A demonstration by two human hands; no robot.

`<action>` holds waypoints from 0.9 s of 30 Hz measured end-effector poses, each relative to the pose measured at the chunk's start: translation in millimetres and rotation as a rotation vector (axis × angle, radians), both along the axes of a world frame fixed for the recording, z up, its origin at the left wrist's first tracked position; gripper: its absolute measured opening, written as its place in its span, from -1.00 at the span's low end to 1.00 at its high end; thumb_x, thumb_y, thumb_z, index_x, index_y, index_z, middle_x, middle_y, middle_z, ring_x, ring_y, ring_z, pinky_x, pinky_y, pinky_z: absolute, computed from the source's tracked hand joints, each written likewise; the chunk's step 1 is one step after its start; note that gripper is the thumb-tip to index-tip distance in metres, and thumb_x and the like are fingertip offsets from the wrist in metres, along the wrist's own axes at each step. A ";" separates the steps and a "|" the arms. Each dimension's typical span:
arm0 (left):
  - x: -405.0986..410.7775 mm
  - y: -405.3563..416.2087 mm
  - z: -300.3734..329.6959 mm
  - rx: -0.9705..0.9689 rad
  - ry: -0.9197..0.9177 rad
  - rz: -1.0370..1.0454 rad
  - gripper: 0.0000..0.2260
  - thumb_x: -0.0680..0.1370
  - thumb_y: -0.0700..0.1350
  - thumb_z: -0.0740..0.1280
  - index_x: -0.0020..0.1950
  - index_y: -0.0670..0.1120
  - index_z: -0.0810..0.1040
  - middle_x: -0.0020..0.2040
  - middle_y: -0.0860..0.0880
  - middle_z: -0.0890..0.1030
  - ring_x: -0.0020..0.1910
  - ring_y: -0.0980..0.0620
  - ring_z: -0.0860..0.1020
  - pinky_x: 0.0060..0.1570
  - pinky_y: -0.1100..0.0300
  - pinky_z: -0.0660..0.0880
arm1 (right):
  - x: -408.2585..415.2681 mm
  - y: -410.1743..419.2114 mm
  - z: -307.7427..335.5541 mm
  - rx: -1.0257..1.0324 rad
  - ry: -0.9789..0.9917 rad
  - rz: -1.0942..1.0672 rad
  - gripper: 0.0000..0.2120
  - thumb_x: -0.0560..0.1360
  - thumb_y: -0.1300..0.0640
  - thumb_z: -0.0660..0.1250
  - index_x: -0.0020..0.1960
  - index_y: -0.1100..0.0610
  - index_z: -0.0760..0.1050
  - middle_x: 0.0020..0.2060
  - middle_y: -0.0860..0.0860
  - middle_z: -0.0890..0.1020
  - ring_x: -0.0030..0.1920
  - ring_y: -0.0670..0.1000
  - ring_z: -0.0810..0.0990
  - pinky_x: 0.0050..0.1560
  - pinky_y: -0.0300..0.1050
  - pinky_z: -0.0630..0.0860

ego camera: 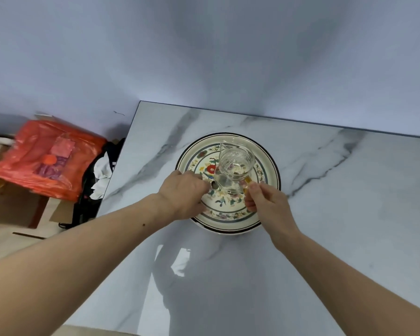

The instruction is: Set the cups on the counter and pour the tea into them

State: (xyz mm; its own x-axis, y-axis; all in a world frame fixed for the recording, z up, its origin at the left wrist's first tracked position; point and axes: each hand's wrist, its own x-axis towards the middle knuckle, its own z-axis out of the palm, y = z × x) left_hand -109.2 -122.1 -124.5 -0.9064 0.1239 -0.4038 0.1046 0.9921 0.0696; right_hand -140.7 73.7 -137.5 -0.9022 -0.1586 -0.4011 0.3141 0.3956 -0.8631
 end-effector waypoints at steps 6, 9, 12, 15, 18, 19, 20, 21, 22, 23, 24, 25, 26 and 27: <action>2.1 -4.7 -5.9 0.006 0.016 0.016 -0.68 0.48 0.07 0.33 0.18 -0.02 0.54 0.09 -0.03 0.57 0.17 -0.08 0.51 0.12 0.03 0.42 | 6.5 -3.3 -5.9 -0.002 -0.017 0.003 -0.65 0.59 -0.01 0.21 -0.17 0.23 0.56 -0.30 0.05 0.60 -0.24 0.00 0.55 0.00 0.12 0.58; 2.9 -4.9 -7.5 0.011 0.030 0.015 -0.69 0.48 0.06 0.32 0.17 -0.04 0.54 0.09 -0.04 0.57 0.16 -0.09 0.51 0.11 0.03 0.41 | 7.5 -4.2 -7.8 -0.015 -0.013 -0.001 -0.64 0.59 0.00 0.20 -0.15 0.27 0.55 -0.29 0.07 0.60 -0.23 0.00 0.55 0.00 0.12 0.58; 4.2 -3.7 -7.3 0.007 0.032 0.011 -0.70 0.48 0.04 0.31 0.16 -0.04 0.54 0.08 -0.04 0.57 0.17 -0.09 0.50 0.10 0.04 0.40 | 9.1 -4.2 -9.8 -0.013 -0.011 0.005 -0.65 0.60 0.01 0.19 -0.15 0.26 0.54 -0.28 0.07 0.60 -0.22 -0.01 0.55 0.00 0.09 0.58; 5.4 -3.0 -5.5 0.000 0.039 0.008 -0.70 0.48 0.04 0.31 0.15 -0.04 0.54 0.08 -0.04 0.57 0.17 -0.09 0.50 0.11 0.04 0.40 | 8.2 -4.8 -8.5 -0.017 -0.033 0.010 -0.67 0.60 -0.01 0.18 -0.13 0.22 0.54 -0.26 0.05 0.59 -0.20 -0.02 0.54 -0.01 0.06 0.58; 8.3 -2.2 -1.8 -0.012 0.046 0.001 -0.71 0.48 0.02 0.30 0.15 -0.04 0.54 0.07 -0.04 0.57 0.16 -0.10 0.51 0.10 0.04 0.41 | 7.5 -3.5 -4.2 -0.014 -0.087 0.019 -0.74 0.58 -0.11 0.17 0.02 0.07 0.48 -0.19 0.01 0.63 -0.15 0.00 0.60 -0.02 -0.02 0.57; 9.9 -1.7 -0.2 -0.012 0.047 0.001 -0.72 0.48 0.02 0.29 0.15 -0.04 0.54 0.06 -0.04 0.57 0.16 -0.10 0.51 0.10 0.04 0.41 | 8.1 -2.4 -2.0 0.015 -0.113 0.020 -0.70 0.56 -0.17 0.16 0.09 0.03 0.43 -0.16 0.03 0.64 -0.15 0.01 0.63 -0.01 -0.01 0.58; 12.0 -0.9 2.0 -0.013 0.034 -0.003 -0.72 0.48 0.01 0.30 0.15 -0.04 0.54 0.07 -0.04 0.57 0.16 -0.10 0.50 0.10 0.04 0.40 | 9.6 -0.4 -1.1 0.057 -0.131 0.023 -0.63 0.53 -0.24 0.14 0.15 0.02 0.38 -0.15 0.04 0.65 -0.15 0.02 0.65 0.01 0.02 0.60; 14.1 -0.1 5.5 -0.017 0.036 -0.005 -0.72 0.48 0.02 0.30 0.15 -0.04 0.54 0.08 -0.04 0.57 0.17 -0.09 0.50 0.10 0.05 0.40 | 11.7 2.9 1.7 0.100 -0.136 0.023 -0.58 0.52 -0.28 0.12 0.18 0.01 0.34 -0.16 0.06 0.66 -0.16 0.02 0.67 0.02 0.05 0.60; 16.2 -0.8 10.0 -0.015 0.038 -0.001 -0.71 0.48 0.02 0.30 0.16 -0.03 0.54 0.09 -0.04 0.56 0.19 -0.08 0.49 0.10 0.05 0.39 | 14.8 6.6 5.3 0.132 -0.130 0.021 -0.55 0.51 -0.30 0.10 0.18 0.02 0.33 -0.16 0.06 0.66 -0.16 0.03 0.67 0.03 0.08 0.59; 18.7 -2.3 14.5 -0.015 0.037 0.007 -0.70 0.48 0.03 0.30 0.18 -0.01 0.53 0.11 -0.03 0.56 0.20 -0.07 0.49 0.11 0.05 0.39 | 19.3 10.8 10.0 0.159 -0.124 0.018 -0.55 0.52 -0.30 0.09 0.18 0.02 0.33 -0.16 0.06 0.66 -0.14 0.03 0.66 0.04 0.10 0.59; 22.5 -3.8 20.9 -0.004 0.032 0.023 -0.68 0.48 0.05 0.31 0.20 0.00 0.53 0.13 -0.02 0.56 0.21 -0.06 0.48 0.12 0.06 0.38 | 24.1 16.8 14.4 0.169 -0.114 0.008 -0.58 0.52 -0.29 0.09 0.16 0.02 0.35 -0.14 0.05 0.66 -0.12 0.04 0.66 0.05 0.11 0.58; 27.8 -5.7 25.9 0.008 0.034 0.039 -0.67 0.48 0.06 0.30 0.22 0.02 0.52 0.14 -0.01 0.56 0.22 -0.05 0.48 0.12 0.06 0.37 | 31.1 23.9 21.3 0.171 -0.115 0.004 -0.62 0.54 -0.26 0.09 0.13 0.01 0.37 -0.14 0.05 0.66 -0.10 0.04 0.65 0.05 0.11 0.58; 35.2 -6.7 31.7 0.017 0.009 0.060 -0.67 0.48 0.08 0.30 0.22 0.04 0.52 0.15 0.01 0.56 0.22 -0.05 0.48 0.12 0.08 0.37 | 38.2 31.6 28.5 0.171 -0.115 0.012 -0.68 0.56 -0.22 0.09 0.09 0.00 0.39 -0.14 0.04 0.66 -0.09 0.03 0.65 0.04 0.09 0.58; 43.4 -8.5 39.8 0.029 0.001 0.079 -0.67 0.49 0.11 0.29 0.22 0.05 0.51 0.15 0.02 0.56 0.22 -0.04 0.48 0.12 0.09 0.37 | 44.6 38.9 39.2 0.178 -0.115 0.035 -0.73 0.57 -0.17 0.10 0.05 -0.01 0.41 -0.15 0.03 0.66 -0.10 0.01 0.65 0.01 0.06 0.59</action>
